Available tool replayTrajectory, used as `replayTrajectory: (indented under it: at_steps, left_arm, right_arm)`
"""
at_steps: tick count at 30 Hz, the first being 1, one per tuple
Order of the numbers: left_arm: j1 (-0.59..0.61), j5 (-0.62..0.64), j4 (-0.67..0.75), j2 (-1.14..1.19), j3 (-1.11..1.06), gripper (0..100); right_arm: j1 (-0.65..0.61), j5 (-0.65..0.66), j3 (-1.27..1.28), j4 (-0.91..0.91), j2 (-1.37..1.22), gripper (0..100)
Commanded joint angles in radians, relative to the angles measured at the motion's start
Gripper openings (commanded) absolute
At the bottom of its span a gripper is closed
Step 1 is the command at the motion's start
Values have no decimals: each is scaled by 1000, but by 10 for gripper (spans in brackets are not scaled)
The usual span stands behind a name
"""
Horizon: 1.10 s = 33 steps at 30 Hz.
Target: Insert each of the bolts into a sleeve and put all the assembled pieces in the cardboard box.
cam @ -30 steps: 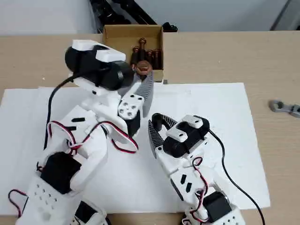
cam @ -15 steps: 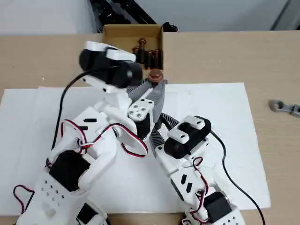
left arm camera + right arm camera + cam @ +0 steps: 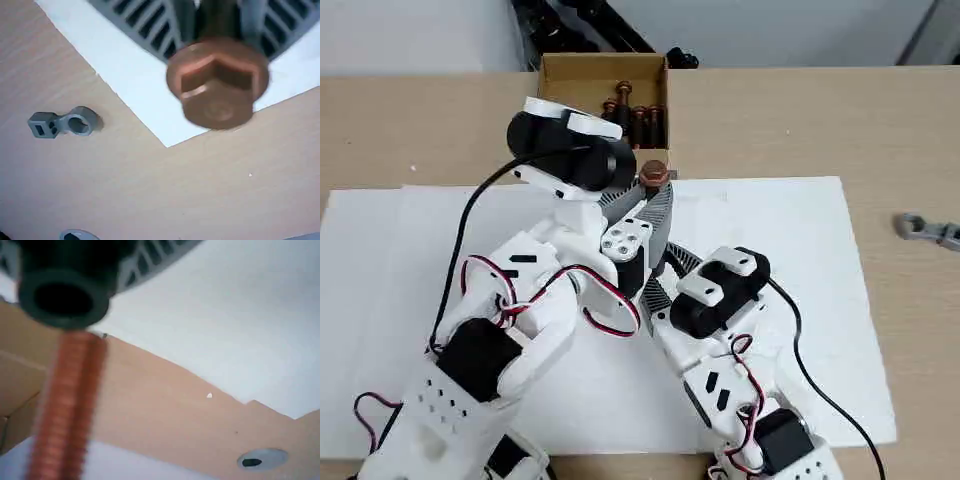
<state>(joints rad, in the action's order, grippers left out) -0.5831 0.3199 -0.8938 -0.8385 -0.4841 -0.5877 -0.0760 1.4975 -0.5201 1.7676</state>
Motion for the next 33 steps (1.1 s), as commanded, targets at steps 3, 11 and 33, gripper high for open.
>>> replayTrajectory:
  at_steps: [3, 11, 33]
  left_arm:
    - [-3, 35, 35, -3, -4, 6]
    - [-3, 34, 92, -5, -87, 6]
    - [8, 11, 103, -3, -134, 6]
  right_arm:
    - [-2, -2, -11, 27, 16, 4]
    - [-2, -2, -14, 27, 16, 4]
    - [-4, -3, -21, 27, 18, 4]
